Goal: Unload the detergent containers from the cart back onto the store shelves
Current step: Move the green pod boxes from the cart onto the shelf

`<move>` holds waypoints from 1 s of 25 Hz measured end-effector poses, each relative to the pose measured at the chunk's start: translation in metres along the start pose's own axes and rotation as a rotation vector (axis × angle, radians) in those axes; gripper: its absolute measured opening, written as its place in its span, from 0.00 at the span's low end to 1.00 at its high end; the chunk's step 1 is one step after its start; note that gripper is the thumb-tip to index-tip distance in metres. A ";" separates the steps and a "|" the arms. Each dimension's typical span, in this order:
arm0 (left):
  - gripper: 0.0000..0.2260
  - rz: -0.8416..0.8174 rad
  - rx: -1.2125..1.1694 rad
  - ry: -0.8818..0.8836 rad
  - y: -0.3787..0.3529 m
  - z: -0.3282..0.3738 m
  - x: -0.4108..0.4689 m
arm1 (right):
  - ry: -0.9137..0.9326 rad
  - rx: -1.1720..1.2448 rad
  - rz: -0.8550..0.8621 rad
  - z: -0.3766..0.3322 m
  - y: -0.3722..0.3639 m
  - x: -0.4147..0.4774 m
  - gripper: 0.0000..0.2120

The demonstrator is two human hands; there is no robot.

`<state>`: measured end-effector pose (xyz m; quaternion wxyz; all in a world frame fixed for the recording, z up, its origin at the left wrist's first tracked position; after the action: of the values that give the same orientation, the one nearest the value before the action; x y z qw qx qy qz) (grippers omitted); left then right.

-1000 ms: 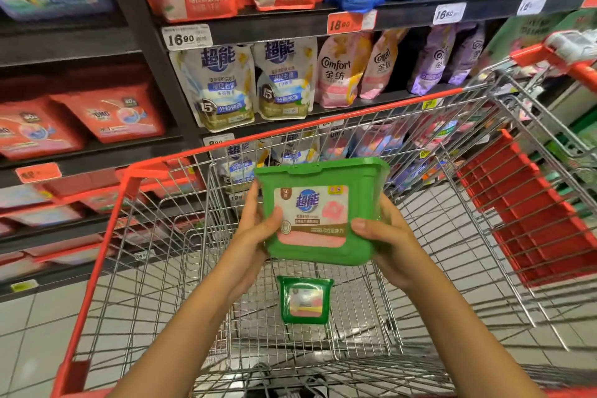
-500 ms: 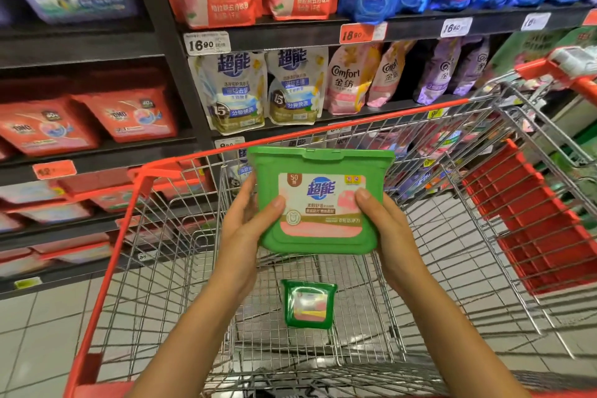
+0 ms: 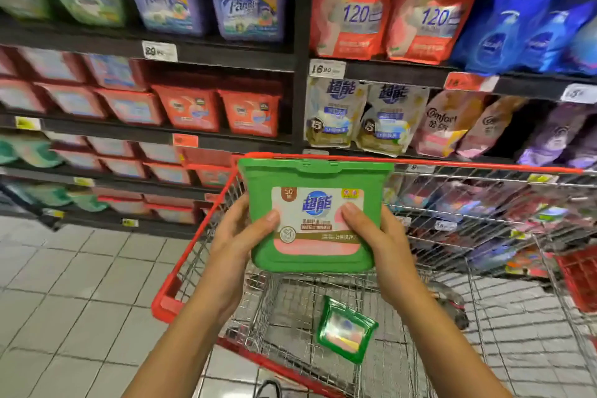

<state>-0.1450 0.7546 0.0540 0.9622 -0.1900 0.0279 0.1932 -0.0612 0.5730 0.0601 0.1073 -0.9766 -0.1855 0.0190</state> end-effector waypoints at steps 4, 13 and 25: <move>0.24 0.206 -0.031 -0.053 0.044 0.010 -0.046 | -0.015 0.004 -0.176 0.006 -0.052 -0.006 0.22; 0.27 0.520 -0.029 -0.179 0.174 0.071 -0.133 | -0.032 0.023 -0.513 0.025 -0.224 -0.037 0.25; 0.28 0.468 0.140 -0.247 0.369 0.185 -0.135 | -0.006 0.054 -0.522 0.053 -0.439 -0.034 0.29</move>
<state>-0.4148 1.0904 0.1120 0.8982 -0.0865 -0.0330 0.4297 -0.2539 0.9701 0.1030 0.1342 -0.8924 -0.4308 -0.0017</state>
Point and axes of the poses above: each hand's wrist, its own x-axis towards the middle knuckle, its own y-axis out of the back of the hand, z = x × y, the point moved 7 cm from there along x, towards the middle knuckle, and after that the axes turned 4 degrees about y, right-handed, at the moved point
